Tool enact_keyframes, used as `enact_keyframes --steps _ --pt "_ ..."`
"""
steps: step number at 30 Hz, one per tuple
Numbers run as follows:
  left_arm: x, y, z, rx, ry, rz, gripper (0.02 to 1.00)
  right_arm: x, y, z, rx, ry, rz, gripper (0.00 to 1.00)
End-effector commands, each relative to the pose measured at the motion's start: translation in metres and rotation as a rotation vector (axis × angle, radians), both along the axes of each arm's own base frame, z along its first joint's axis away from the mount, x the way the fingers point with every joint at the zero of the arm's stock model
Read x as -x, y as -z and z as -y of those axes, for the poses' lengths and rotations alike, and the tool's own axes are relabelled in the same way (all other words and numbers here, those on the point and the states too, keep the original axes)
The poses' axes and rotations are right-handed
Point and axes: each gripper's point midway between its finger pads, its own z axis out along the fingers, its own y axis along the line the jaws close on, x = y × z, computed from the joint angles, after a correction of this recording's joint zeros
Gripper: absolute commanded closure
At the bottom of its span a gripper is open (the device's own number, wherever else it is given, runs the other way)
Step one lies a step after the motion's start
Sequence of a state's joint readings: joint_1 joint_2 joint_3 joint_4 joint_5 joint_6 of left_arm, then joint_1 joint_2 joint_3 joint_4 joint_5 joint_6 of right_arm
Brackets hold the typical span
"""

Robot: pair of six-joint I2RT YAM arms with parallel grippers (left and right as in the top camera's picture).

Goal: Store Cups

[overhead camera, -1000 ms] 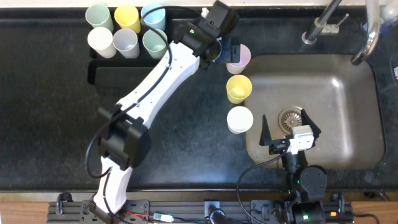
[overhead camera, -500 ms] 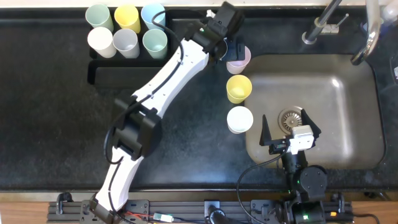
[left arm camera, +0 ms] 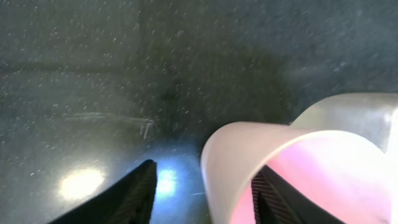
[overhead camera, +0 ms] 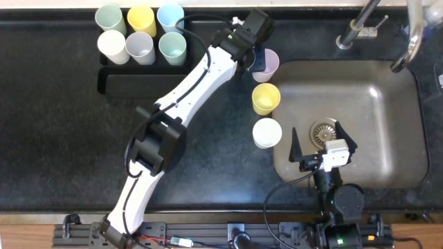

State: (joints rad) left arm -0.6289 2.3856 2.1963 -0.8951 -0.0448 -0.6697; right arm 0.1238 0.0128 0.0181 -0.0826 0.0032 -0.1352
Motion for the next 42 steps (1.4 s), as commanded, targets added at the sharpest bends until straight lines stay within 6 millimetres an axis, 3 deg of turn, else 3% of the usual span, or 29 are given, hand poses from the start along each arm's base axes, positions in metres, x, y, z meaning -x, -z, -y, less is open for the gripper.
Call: enact_keyframes --steps 1,3,7,15,18,20,23,26,28,30,33,36,39,42 --pt "-0.004 -0.004 0.011 -0.006 0.049 0.042 0.612 0.0 0.003 0.0 0.003 -0.005 0.001 0.003" --pt "-0.004 -0.005 0.011 -0.005 0.05 0.043 0.693 0.0 0.003 0.0 0.003 -0.005 0.001 0.003" --pt "-0.003 -0.005 0.011 -0.005 0.05 0.043 0.952 0.0 0.003 0.0 0.003 -0.005 0.001 0.001" --pt "-0.001 -0.01 0.003 -0.031 0.068 0.031 0.985 0.0 0.003 0.0 0.003 -0.005 0.001 0.003" --pt "-0.004 -0.045 -0.015 -0.068 0.085 0.095 0.985 0.0 0.003 0.0 0.003 -0.005 0.002 0.003" --pt "-0.009 -0.087 -0.032 -0.082 0.098 0.177 0.985 0.0 0.003 0.0 0.003 -0.005 0.002 0.005" --pt "-0.009 -0.157 -0.073 -0.082 0.075 0.286 0.985 0.0 0.003 0.0 0.003 -0.005 0.002 0.003" --pt "-0.002 -0.224 -0.135 -0.102 0.022 0.387 0.985 0.0 0.003 0.0 0.003 -0.005 0.001 0.005" --pt "0.008 -0.254 -0.183 -0.133 -0.029 0.422 0.985 0.0 0.003 0.0 0.003 -0.005 0.002 0.001" --pt "0.019 -0.269 -0.234 -0.169 -0.098 0.421 0.985 0.0 0.003 0.0 0.003 -0.005 0.002 0.003" --pt "0.04 -0.271 -0.305 -0.213 -0.204 0.376 0.985 0.0 0.003 0.0 0.003 -0.005 0.001 0.003" --pt "0.057 -0.255 -0.359 -0.203 -0.283 0.318 0.982 0.0 0.003 0.0 0.003 -0.005 0.002 0.007" --pt "0.07 -0.22 -0.395 -0.181 -0.341 0.237 0.982 0.0 0.003 0.0 0.003 -0.005 0.002 0.005" --pt "0.077 -0.177 -0.415 -0.157 -0.382 0.154 0.982 0.0 0.003 0.0 0.003 -0.005 0.002 0.005"
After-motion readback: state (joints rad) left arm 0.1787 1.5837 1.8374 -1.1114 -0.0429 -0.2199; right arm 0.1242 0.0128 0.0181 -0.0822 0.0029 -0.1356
